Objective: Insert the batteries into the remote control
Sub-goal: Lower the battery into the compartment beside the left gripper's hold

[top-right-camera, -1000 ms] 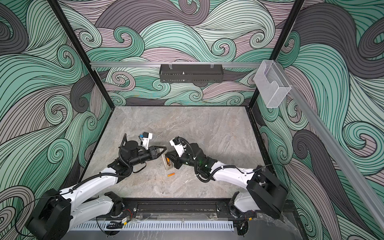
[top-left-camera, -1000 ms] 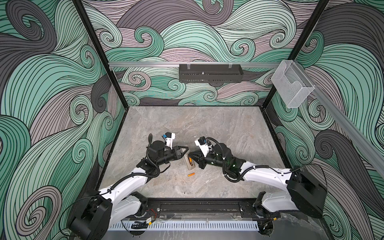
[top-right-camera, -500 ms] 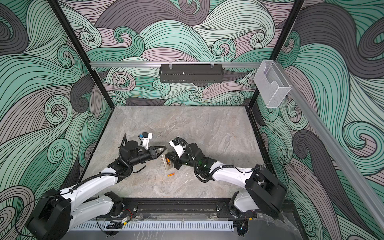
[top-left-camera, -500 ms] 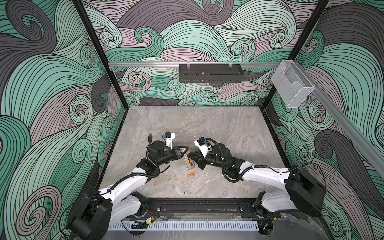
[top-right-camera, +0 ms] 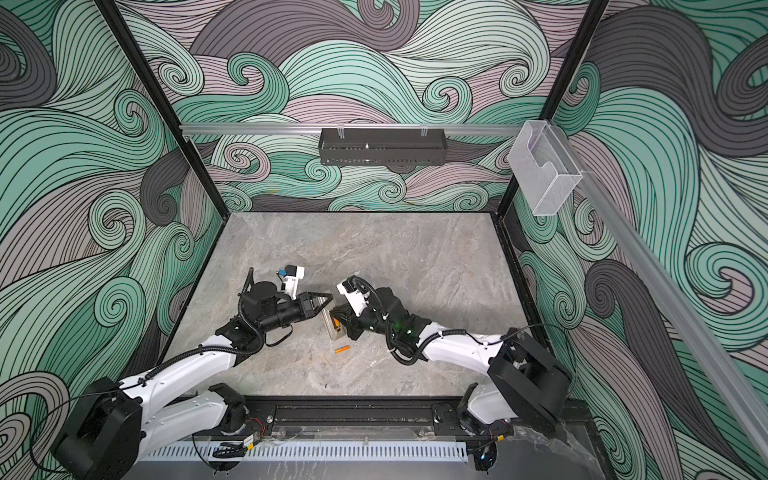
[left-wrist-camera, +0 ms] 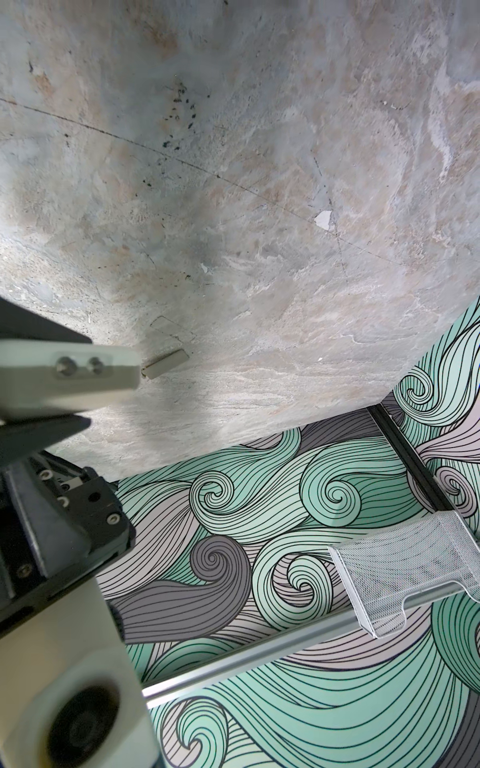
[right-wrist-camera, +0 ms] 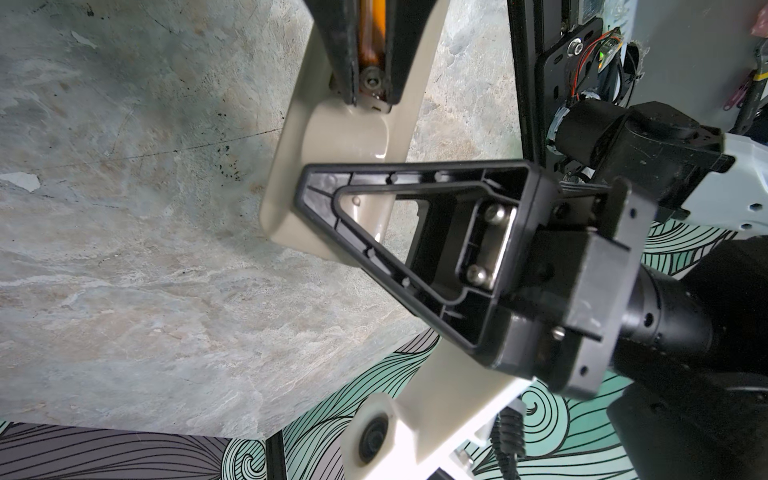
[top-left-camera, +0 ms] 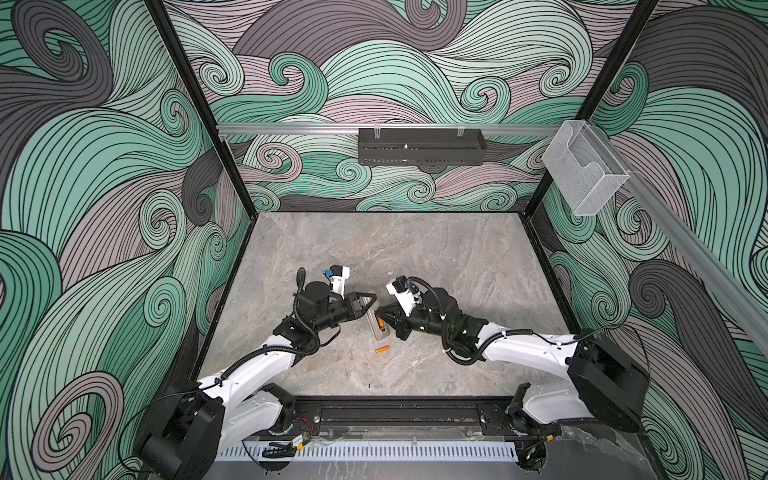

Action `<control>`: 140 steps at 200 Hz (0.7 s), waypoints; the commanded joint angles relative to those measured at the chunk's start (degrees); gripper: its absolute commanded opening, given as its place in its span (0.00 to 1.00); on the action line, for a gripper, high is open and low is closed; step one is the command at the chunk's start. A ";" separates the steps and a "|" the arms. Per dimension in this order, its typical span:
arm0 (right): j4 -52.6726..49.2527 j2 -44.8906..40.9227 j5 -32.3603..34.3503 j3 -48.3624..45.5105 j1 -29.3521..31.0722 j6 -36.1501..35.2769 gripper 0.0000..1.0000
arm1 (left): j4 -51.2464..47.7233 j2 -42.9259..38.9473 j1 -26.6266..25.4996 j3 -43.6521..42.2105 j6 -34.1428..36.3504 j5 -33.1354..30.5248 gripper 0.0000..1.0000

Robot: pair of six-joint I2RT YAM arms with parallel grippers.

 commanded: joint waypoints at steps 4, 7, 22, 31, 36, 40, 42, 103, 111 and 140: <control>-4.18 1.52 2.31 1.04 0.24 -1.26 0.00 | 1.95 -0.50 -0.25 1.68 -0.07 0.25 0.00; -4.27 1.56 2.23 1.15 0.27 -1.24 0.00 | 1.91 -0.50 -0.25 1.68 0.00 0.25 0.00; -4.78 1.83 2.50 1.33 0.33 -1.32 0.00 | 1.88 -0.50 -0.25 1.63 0.01 0.26 0.00; -5.05 2.01 2.59 1.54 0.33 -1.32 0.00 | 1.85 -0.50 -0.25 1.68 0.02 0.22 0.00; -5.15 2.06 2.69 1.61 0.33 -1.42 0.00 | 1.95 -0.48 -0.25 1.68 0.02 0.17 0.00; -5.29 2.11 2.77 1.66 0.33 -1.41 0.00 | 1.90 -0.42 -0.25 1.68 0.02 0.14 0.00; -5.32 2.09 2.90 1.68 0.35 -1.41 0.00 | 1.90 -0.41 -0.25 1.75 0.02 0.16 0.00; -6.99 2.28 4.87 2.03 0.51 -1.50 0.01 | 1.96 -0.32 -0.25 1.68 0.10 0.20 0.00; -7.14 2.26 5.09 2.03 0.50 -1.50 0.01 | 1.96 -0.32 -0.25 1.66 0.11 0.16 0.00; -7.45 2.29 5.58 1.94 0.51 -1.42 0.04 | 2.13 -0.28 -0.25 1.59 0.08 0.25 0.00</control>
